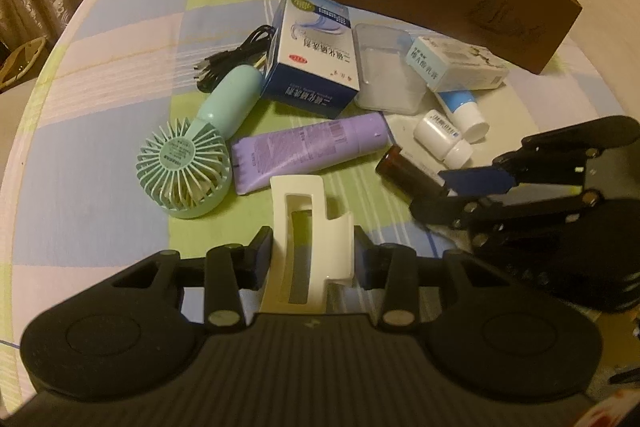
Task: Organize rigid objects
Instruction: 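Close the left gripper on the hair clip while the right gripper grasps the dropper bottle, then carry the clip and dropper bottle into the brown box with both tools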
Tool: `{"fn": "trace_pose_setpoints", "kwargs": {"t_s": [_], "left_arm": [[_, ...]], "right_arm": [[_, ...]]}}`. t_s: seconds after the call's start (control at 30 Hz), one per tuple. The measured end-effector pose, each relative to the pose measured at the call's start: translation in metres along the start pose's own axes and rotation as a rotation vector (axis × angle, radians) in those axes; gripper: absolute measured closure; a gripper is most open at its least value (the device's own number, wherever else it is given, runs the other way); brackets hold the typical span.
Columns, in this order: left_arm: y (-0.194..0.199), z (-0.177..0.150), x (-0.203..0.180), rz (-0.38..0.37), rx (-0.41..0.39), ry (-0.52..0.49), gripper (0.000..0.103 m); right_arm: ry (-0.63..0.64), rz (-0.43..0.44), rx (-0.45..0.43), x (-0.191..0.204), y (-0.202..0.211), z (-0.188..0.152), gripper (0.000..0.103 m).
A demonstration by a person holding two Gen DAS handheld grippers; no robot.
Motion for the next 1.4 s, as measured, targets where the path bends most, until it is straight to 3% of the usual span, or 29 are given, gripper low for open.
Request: {"fn": "trace_pose_setpoints", "kwargs": {"t_s": [0.33, 0.7, 0.87, 1.17, 1.4], "left_arm": [[0.030, 0.048, -0.022, -0.028, -0.073, -0.032, 0.065], [0.048, 0.167, -0.073, -0.109, -0.240, -0.087, 0.065], [0.039, 0.224, -0.103, -0.139, -0.280, -0.122, 0.065], [-0.004, 0.291, -0.138, -0.160, -0.259, -0.140, 0.065], [-0.052, 0.310, -0.152, -0.149, -0.196, -0.154, 0.065]], "right_arm": [[-0.115, -0.002, -0.103, -0.030, 0.052, 0.035, 0.080], [-0.235, -0.148, -0.243, -0.125, 0.104, 0.099, 0.080], [-0.309, -0.219, -0.290, -0.177, 0.114, 0.129, 0.080], [-0.390, -0.269, -0.231, -0.239, 0.090, 0.143, 0.080], [-0.446, -0.268, -0.151, -0.269, 0.059, 0.134, 0.080]]}}
Point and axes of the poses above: each gripper's, at about its wrist camera, not at the fingertips, and y roughly against the way its jaws point, x to its left, z to its top, the point moved 10 cm from there along -y, roughly the way its jaws point, and after that the axes turned 4 degrees about y, right-handed, at the moved point
